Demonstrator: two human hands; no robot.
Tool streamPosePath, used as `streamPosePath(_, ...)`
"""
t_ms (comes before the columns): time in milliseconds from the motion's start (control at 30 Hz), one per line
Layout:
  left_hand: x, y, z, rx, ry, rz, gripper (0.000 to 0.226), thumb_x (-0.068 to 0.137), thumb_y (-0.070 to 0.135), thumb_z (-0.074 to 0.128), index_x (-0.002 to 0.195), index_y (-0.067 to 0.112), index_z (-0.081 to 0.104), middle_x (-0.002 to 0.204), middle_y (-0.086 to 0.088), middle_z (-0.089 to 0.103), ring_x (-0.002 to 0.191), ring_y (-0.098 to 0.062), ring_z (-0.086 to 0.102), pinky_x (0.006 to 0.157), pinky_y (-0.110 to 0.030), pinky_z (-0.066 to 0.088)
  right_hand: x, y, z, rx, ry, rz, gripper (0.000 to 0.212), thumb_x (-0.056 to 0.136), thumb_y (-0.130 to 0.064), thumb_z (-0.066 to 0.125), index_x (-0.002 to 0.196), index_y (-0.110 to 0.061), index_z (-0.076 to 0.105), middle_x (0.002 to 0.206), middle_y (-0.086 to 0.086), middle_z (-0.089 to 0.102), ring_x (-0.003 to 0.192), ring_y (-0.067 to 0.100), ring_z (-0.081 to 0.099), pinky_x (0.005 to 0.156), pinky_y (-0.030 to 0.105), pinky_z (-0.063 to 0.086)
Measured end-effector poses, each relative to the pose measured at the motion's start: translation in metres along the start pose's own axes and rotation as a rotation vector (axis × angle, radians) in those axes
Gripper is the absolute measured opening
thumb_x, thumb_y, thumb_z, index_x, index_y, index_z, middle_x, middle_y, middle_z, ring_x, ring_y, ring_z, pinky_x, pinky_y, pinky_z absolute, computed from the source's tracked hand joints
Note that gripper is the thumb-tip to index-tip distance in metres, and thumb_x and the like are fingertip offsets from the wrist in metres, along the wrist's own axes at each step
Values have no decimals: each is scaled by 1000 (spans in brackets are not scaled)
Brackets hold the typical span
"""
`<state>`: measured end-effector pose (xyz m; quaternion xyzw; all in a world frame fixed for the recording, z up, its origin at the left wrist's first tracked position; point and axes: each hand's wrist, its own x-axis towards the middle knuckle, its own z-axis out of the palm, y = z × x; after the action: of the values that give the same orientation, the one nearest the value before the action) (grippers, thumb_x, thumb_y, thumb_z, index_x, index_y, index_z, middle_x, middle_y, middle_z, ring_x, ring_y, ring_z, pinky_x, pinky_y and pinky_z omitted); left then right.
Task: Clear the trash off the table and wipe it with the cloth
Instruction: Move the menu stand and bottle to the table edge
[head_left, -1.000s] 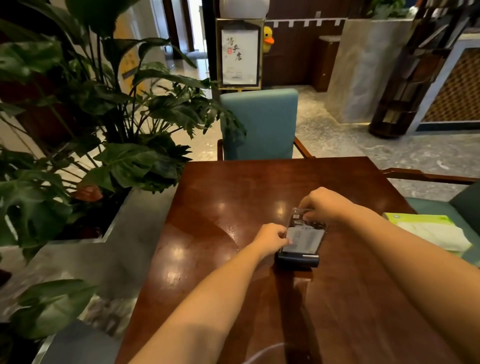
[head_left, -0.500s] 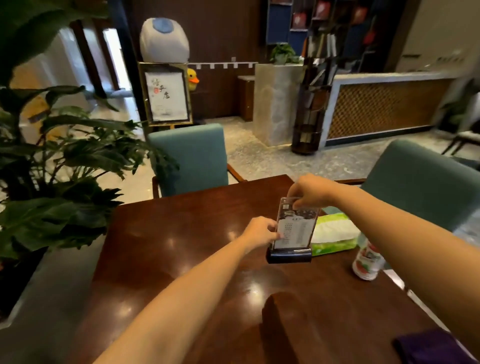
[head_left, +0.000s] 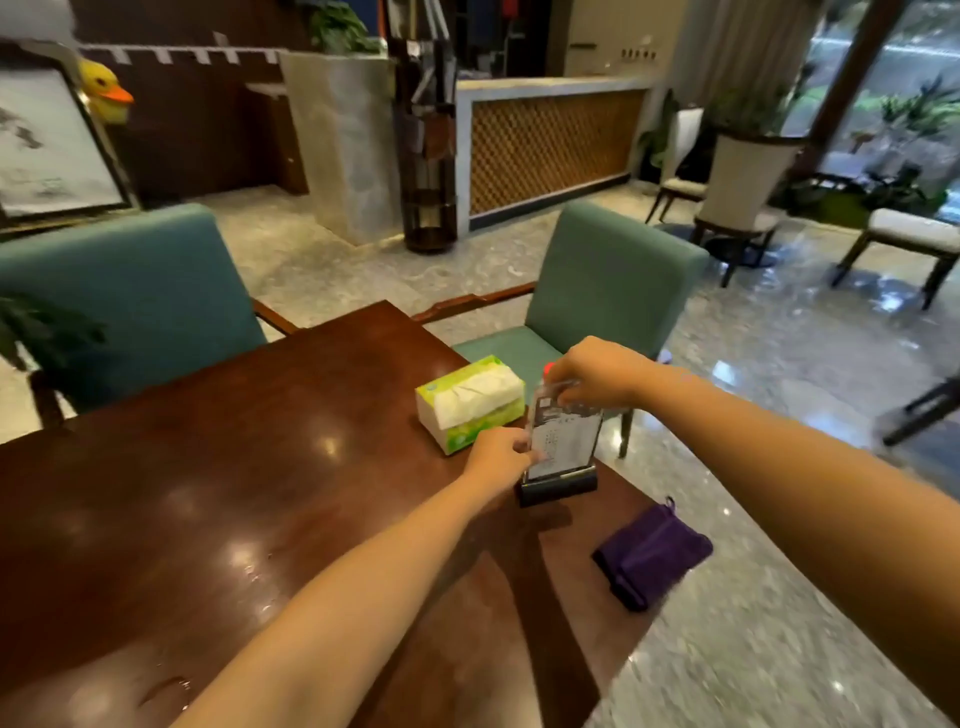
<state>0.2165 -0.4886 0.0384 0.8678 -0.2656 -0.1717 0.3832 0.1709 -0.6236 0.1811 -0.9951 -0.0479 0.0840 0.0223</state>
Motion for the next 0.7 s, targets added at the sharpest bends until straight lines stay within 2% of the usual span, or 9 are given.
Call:
streamPosePath(100,10,1,32,3,15,-1,14,85,23,64,75,14,60,87,-12,68,87,-26,61,73,-32,42,-8,23,23,24,9,45,26,83,-14,59,107,-18,69,105,7,70,93,25,60,74,31,45)
streamPosePath(200,20,-1,60,-32,53,-36,21,84,23,64,67,13,55,72,-7,57,73,-19,50,57,-26,27,-8,41,44,38,6,83,26,83,-14,58,107,-17,69,106,8,70,95,26,61,76,34,47)
streamPosePath(367,31,-12,96,-94,125,-92,45,85,18,63,50,18,34,52,1,37,61,-17,39,52,-26,25,-3,58,78,71,20,101,25,85,-13,58,107,-16,69,111,8,70,101,27,61,84,39,51)
streamPosePath(467,35,-15,104,-145,183,-100,38,85,16,63,53,14,40,52,-1,40,59,-16,39,52,-26,22,2,64,93,91,79,110,24,86,-13,58,108,-15,68,112,9,69,102,27,61,85,40,50)
streamPosePath(567,37,-16,105,-179,234,-89,37,84,16,64,54,16,42,49,5,40,55,-11,38,53,-24,22,8,67,98,93,119,117,30,87,-14,58,116,-17,64,117,9,66,108,27,58,89,43,49)
streamPosePath(700,36,-15,108,-221,240,-98,23,86,19,62,66,12,52,66,-5,57,65,-14,48,54,-19,28,7,72,100,102,137,120,40,86,-14,60,126,-17,56,125,9,61,117,27,52,94,46,48)
